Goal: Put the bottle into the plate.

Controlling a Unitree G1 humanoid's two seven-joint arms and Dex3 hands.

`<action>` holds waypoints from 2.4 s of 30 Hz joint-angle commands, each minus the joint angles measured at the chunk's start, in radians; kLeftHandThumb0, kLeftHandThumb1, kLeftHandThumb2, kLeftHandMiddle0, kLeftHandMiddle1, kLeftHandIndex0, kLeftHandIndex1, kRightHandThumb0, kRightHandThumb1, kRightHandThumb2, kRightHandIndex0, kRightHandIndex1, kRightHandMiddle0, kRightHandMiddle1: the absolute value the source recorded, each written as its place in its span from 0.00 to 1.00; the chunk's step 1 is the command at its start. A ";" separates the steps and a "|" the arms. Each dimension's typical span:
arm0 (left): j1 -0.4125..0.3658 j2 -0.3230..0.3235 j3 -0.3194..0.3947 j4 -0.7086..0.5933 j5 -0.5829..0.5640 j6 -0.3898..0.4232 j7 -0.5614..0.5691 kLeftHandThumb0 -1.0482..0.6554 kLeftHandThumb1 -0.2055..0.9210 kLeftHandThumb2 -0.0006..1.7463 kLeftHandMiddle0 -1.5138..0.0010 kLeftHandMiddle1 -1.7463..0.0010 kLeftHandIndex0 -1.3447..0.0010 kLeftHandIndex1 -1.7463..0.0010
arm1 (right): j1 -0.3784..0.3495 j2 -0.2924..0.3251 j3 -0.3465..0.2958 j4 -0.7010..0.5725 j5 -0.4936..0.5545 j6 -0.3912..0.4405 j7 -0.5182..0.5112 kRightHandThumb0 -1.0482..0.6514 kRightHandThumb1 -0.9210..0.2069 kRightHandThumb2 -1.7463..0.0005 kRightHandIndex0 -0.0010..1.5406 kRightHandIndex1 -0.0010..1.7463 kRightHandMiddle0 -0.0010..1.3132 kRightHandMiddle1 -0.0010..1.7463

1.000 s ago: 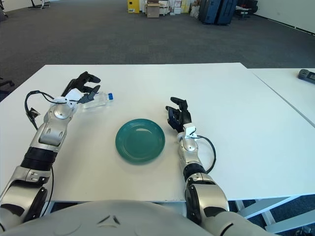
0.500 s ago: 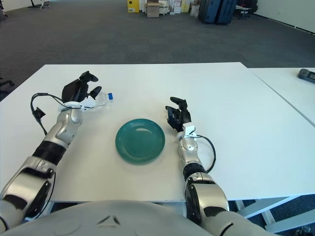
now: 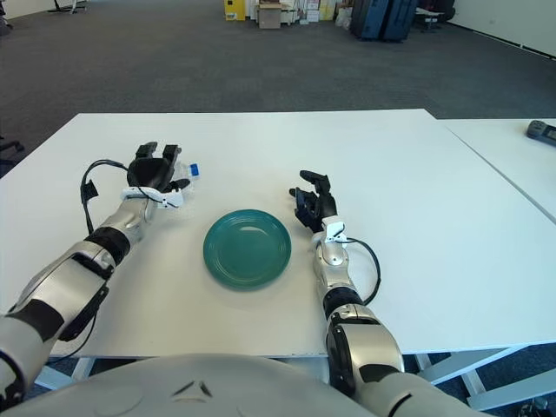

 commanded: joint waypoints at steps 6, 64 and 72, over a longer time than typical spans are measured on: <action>-0.070 -0.035 -0.075 0.110 0.025 -0.024 -0.065 0.00 1.00 0.41 1.00 1.00 1.00 0.99 | 0.133 0.023 0.008 0.090 -0.012 0.004 0.021 0.32 0.04 0.59 0.37 0.48 0.05 0.61; 0.006 -0.041 0.187 0.153 -0.310 0.000 -0.459 0.00 1.00 0.37 0.77 0.24 1.00 0.61 | 0.182 0.006 0.011 0.052 -0.016 -0.031 0.026 0.35 0.08 0.54 0.38 0.53 0.03 0.63; -0.010 -0.047 0.195 0.114 -0.329 -0.013 -0.514 0.00 1.00 0.39 0.69 0.02 1.00 0.54 | 0.191 0.008 0.010 0.045 -0.014 -0.041 0.028 0.36 0.07 0.54 0.39 0.52 0.05 0.64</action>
